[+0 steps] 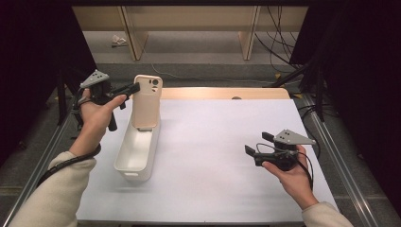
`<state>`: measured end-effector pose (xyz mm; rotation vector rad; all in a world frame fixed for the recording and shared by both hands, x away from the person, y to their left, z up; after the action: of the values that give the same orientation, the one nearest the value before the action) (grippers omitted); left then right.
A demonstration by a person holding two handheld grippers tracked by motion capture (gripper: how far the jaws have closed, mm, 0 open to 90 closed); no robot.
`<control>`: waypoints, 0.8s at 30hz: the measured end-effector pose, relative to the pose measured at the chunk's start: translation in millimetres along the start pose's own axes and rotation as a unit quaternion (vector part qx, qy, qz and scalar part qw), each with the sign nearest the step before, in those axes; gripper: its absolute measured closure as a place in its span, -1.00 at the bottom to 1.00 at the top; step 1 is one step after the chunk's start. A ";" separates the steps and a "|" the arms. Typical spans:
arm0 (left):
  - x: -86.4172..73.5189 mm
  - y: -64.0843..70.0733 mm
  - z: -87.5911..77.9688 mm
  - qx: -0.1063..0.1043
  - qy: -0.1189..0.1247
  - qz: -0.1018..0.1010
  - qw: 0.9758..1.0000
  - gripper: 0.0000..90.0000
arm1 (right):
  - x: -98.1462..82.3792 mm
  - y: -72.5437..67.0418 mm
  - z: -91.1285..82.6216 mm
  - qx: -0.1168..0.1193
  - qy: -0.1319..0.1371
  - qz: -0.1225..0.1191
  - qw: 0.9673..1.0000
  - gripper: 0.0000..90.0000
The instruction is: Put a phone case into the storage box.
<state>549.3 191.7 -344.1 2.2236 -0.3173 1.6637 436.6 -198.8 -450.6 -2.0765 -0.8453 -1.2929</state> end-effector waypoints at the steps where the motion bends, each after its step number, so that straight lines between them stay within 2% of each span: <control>1: -0.3 -0.7 0.6 0.000 0.000 -0.001 1.000 0.82 | -0.1 0.3 -0.1 -0.001 0.000 0.001 1.000 -0.64; 7: -2.4 -4.7 5.9 0.005 -0.004 -0.005 1.000 0.82 | -0.1 0.8 -0.3 -0.001 0.001 0.002 1.000 -0.64; 17: -2.9 -13.4 14.5 0.018 -0.007 0.001 1.000 0.82 | -0.2 1.3 -0.6 0.000 0.001 0.003 1.000 -0.64; 24: -5.8 -23.1 19.9 0.026 -0.009 -0.009 1.000 0.82 | -0.3 1.3 -0.5 0.000 0.001 0.003 1.000 -0.64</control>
<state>573.9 204.7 -357.9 2.2738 -0.2612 1.6602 437.2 -200.1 -450.8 -2.0762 -0.8377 -1.2923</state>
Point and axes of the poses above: each handheld gripper's, and its own axes: z roughly forward along the jaws, x roughly out of its top, y roughly to its right, the point moved 10 cm from there along z, roughly forward along the jaws, and after that the axes turned 11 degrees about x, right-handed, at the moved point
